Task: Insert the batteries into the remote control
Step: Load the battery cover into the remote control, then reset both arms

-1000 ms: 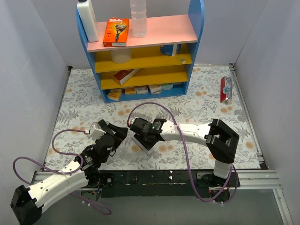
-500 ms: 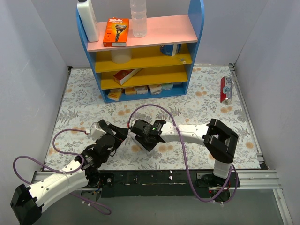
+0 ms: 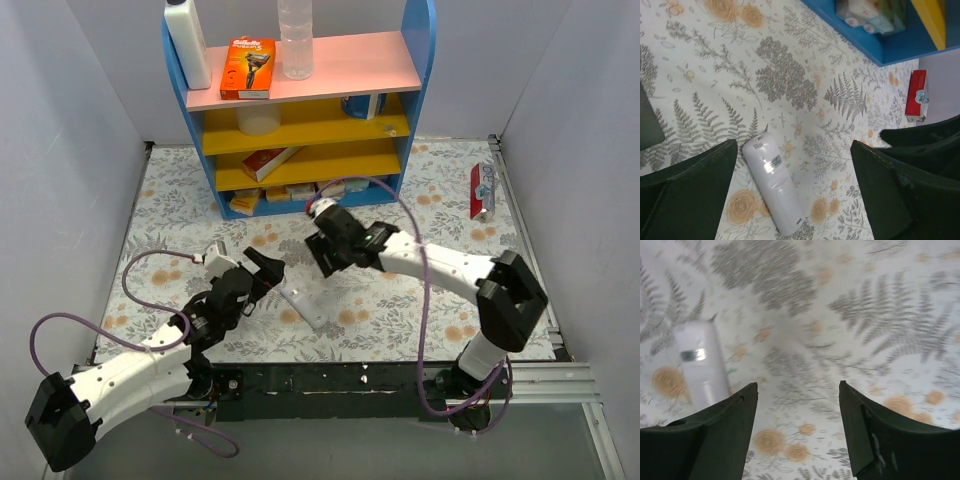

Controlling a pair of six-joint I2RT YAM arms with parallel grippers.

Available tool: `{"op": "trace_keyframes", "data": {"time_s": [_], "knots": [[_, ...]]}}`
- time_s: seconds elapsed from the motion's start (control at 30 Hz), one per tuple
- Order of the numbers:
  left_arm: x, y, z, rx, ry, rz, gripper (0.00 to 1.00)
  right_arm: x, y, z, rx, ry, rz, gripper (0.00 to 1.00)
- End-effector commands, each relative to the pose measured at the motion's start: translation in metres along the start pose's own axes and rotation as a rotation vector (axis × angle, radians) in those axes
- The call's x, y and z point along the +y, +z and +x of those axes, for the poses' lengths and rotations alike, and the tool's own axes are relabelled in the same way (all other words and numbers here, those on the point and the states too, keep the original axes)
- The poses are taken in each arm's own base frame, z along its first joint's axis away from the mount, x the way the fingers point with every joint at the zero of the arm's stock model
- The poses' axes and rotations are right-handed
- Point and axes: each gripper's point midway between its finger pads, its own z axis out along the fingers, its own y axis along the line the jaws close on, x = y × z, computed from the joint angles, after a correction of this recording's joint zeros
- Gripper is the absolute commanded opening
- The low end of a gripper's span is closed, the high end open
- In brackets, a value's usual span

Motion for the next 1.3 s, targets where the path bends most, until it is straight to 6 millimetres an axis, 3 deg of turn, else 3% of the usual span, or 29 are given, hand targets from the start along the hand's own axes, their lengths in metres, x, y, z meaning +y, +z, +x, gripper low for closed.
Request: {"op": "trace_keyframes", "data": {"time_s": [0.0,0.03,0.07,0.1,0.13,0.17,0.2,0.23,0.27,0.3,0.33,0.37,0.43,0.47,0.53,0.6,0.67,0.7,0.83,1.27], "knots": [[-0.034,0.011,-0.020,-0.007,0.039,0.084,0.98,-0.078,-0.048,-0.051,-0.264,0.213,0.100,0.75],[-0.032,0.015,-0.023,-0.001,0.029,0.081,0.98,-0.106,-0.048,-0.038,-0.262,0.274,0.145,0.77],[-0.025,0.021,-0.040,-0.028,0.000,0.055,0.98,-0.119,-0.056,-0.039,-0.297,0.317,0.163,0.82],[-0.027,0.021,-0.049,-0.030,-0.020,0.063,0.98,-0.134,-0.080,-0.043,-0.368,0.357,0.181,0.87],[-0.029,0.019,-0.054,-0.011,-0.035,0.082,0.98,-0.158,-0.089,-0.035,-0.386,0.408,0.229,0.91],[-0.017,0.019,-0.075,-0.050,-0.061,0.045,0.98,-0.168,-0.092,-0.021,-0.385,0.432,0.260,0.94],[-0.015,0.016,-0.087,-0.073,-0.068,0.043,0.98,-0.182,-0.114,-0.016,-0.435,0.463,0.309,0.95],[-0.024,0.004,-0.108,-0.130,-0.062,0.073,0.98,-0.198,-0.125,-0.008,-0.453,0.498,0.361,0.96],[-0.017,-0.002,-0.130,-0.192,-0.071,0.047,0.98,-0.206,-0.131,0.003,-0.463,0.512,0.400,0.97],[-0.009,-0.010,-0.138,-0.211,-0.062,0.013,0.98,-0.217,-0.159,0.005,-0.536,0.530,0.462,0.97],[-0.024,-0.029,-0.162,-0.282,-0.053,0.042,0.98,-0.224,-0.171,0.010,-0.567,0.537,0.501,0.97],[-0.012,-0.038,-0.173,-0.325,-0.023,-0.021,0.98,-0.226,-0.183,0.014,-0.601,0.541,0.523,0.97],[-0.016,-0.061,-0.196,-0.412,0.007,-0.053,0.98,-0.234,-0.220,0.021,-0.721,0.541,0.592,0.97],[-0.019,-0.089,-0.218,-0.505,0.028,-0.075,0.98,-0.235,-0.233,0.022,-0.770,0.541,0.606,0.97],[-0.021,-0.117,-0.237,-0.598,0.039,-0.097,0.98,-0.236,-0.268,0.026,-0.908,0.530,0.631,0.98],[-0.021,-0.162,-0.261,-0.739,0.052,-0.122,0.98,-0.235,-0.298,0.033,-1.015,0.524,0.648,0.98],[-0.022,-0.192,-0.275,-0.827,0.053,-0.134,0.98,-0.236,-0.312,0.038,-1.070,0.513,0.676,0.98],[-0.017,-0.210,-0.282,-0.884,0.056,-0.156,0.98,-0.237,-0.325,0.044,-1.108,0.524,0.694,0.98],[-0.012,-0.237,-0.291,-0.953,0.053,-0.192,0.98,-0.236,-0.343,0.051,-1.167,0.507,0.715,0.96],[-0.011,-0.214,-0.281,-0.901,0.061,-0.168,0.98,-0.235,-0.359,0.061,-1.222,0.470,0.749,0.95]]}}
